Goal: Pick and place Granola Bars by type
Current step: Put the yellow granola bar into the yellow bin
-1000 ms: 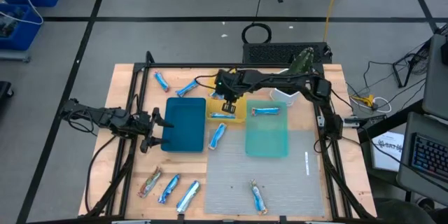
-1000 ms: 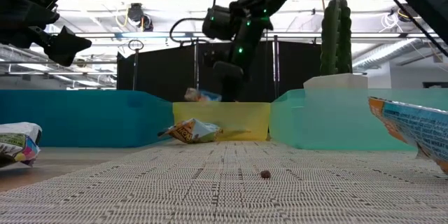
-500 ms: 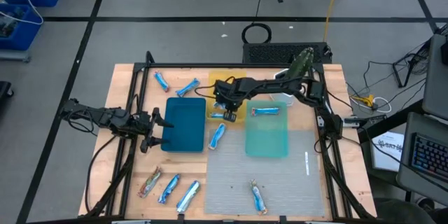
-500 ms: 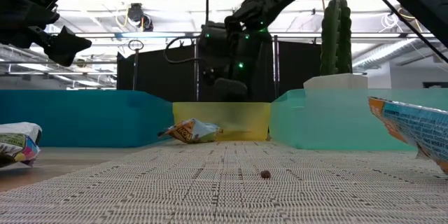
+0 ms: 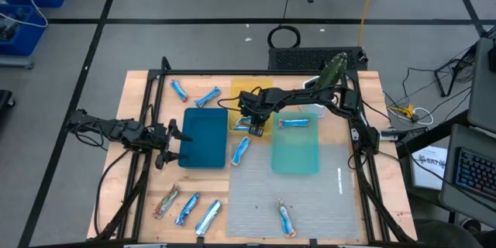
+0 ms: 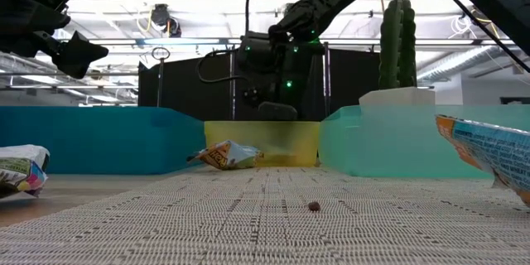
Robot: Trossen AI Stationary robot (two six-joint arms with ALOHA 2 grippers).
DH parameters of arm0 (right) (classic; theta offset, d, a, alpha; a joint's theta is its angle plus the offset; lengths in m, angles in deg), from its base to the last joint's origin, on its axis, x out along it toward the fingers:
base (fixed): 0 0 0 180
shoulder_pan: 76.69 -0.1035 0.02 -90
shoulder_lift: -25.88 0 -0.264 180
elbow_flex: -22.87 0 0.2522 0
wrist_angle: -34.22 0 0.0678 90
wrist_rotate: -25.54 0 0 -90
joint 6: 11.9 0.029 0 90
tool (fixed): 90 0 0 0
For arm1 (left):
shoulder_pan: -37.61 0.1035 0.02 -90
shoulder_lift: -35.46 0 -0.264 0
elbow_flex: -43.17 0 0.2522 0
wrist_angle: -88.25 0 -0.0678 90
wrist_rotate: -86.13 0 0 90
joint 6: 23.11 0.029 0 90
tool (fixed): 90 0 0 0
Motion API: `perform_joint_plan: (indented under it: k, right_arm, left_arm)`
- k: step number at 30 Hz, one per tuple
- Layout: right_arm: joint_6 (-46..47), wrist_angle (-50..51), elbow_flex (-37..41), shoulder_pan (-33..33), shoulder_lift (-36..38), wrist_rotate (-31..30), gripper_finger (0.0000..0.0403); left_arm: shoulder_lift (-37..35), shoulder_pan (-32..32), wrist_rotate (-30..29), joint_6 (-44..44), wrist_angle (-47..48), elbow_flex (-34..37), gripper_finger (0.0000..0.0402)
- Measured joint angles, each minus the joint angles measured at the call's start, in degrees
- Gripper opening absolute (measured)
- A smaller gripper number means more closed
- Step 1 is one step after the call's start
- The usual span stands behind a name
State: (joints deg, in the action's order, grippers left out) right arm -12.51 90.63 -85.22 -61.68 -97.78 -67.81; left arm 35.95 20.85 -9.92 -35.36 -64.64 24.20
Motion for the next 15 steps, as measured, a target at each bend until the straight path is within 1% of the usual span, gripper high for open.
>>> perform_joint_plan:
  k: [3,7,11,15]
  right_arm:
    - [-0.06,0.28,0.03,0.1,0.23,-2.22,0.0135]
    - [-0.1,0.47,-0.31,0.4,0.55,-2.5,0.0176]
    - [-0.58,-0.13,-0.87,0.59,2.14,-2.58,0.0205]
    - [-0.71,-0.49,-0.87,0.72,4.42,-2.53,0.0225]
  left_arm:
    - [0.0,0.0,0.0,0.02,-0.01,0.0,0.031]
    - [-0.02,0.02,0.0,0.02,-0.01,0.0,0.031]
    - [0.0,0.0,0.0,0.02,-0.01,0.0,0.031]
    - [-0.01,0.0,0.0,0.01,-0.01,0.01,0.031]
